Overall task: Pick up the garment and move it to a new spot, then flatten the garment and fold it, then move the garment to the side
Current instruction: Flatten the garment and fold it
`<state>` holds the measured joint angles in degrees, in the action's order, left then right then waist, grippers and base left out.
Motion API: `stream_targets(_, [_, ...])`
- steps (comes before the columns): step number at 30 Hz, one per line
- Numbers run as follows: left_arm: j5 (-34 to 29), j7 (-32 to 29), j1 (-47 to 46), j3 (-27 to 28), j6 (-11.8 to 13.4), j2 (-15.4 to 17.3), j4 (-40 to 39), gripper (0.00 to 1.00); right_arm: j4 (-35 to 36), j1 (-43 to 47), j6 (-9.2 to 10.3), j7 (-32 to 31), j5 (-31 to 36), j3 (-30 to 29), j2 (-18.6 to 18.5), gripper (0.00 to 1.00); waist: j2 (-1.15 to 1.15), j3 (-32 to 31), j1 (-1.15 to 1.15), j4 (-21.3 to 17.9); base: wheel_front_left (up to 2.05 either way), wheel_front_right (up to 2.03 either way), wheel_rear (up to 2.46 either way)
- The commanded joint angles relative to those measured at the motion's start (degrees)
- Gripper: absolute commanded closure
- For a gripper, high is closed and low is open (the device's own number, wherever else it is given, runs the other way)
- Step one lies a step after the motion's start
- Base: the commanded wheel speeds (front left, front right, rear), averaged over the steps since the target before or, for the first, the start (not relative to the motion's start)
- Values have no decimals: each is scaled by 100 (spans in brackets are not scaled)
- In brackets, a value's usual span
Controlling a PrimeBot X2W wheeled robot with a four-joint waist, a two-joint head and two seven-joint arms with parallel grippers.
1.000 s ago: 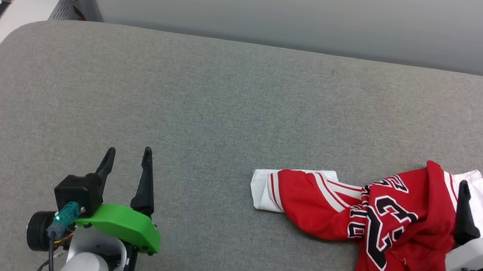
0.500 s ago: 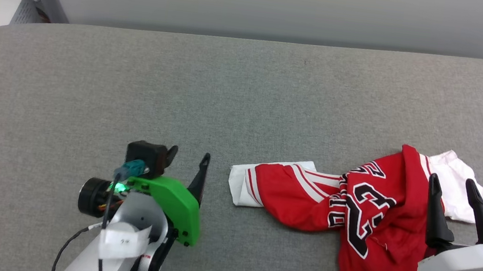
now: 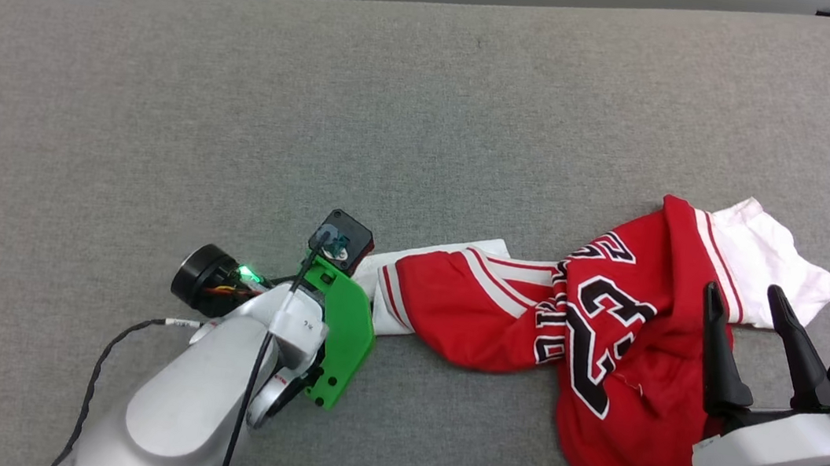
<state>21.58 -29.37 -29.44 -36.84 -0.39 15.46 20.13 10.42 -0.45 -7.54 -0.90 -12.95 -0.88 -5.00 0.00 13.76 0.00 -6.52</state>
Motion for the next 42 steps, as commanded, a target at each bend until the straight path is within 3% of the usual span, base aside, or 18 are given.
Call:
stream_targets(1, [-113,-140,-181,-93,-84,74,114,0,50,-96,5,62,-46,73,-71,0,0,160,0,-118,0,0,0])
stream_targets(6, [-226,-719,-404,-466,-374,141,487,0,94,-166,5,162,-97,267,-209,0,0,330,0,-156,0,0,0])
stream_targets(7, [-203,-785,-419,-495,-402,133,529,5,100,-183,5,184,-104,290,-225,0,0,355,0,-160,0,0,0])
stream_targets(8, [-208,-838,-451,-542,-434,139,567,58,102,-199,5,196,-116,311,-243,0,0,391,0,-161,0,0,0])
stream_targets(9, [-202,-860,-473,-570,-456,138,590,89,101,-210,5,206,-123,317,-254,0,0,412,0,-157,0,0,0])
stream_targets(10, [-174,-873,-486,-587,-478,129,619,100,98,-222,5,220,-129,323,-266,0,0,427,0,-154,0,0,0])
stream_targets(15, [-155,-861,-542,-628,-501,164,644,100,53,-237,5,233,-158,334,-290,0,0,427,0,-102,0,0,0])
stream_targets(19, [-122,-583,-513,-461,-296,217,461,100,-2,-218,5,214,-158,307,-282,0,0,305,0,-36,0,0,0])
stream_targets(28, [92,104,63,331,596,668,-519,100,49,-102,5,113,-93,141,-214,0,0,-16,0,230,0,0,0])
stream_targets(36, [575,247,1096,1124,1412,996,-1384,100,127,19,5,24,-50,42,-147,0,0,-171,0,487,0,0,0])
stream_targets(42, [1021,528,2083,1739,1981,1002,-1747,100,178,74,5,-32,-40,-14,-130,0,0,-220,0,593,0,0,0])
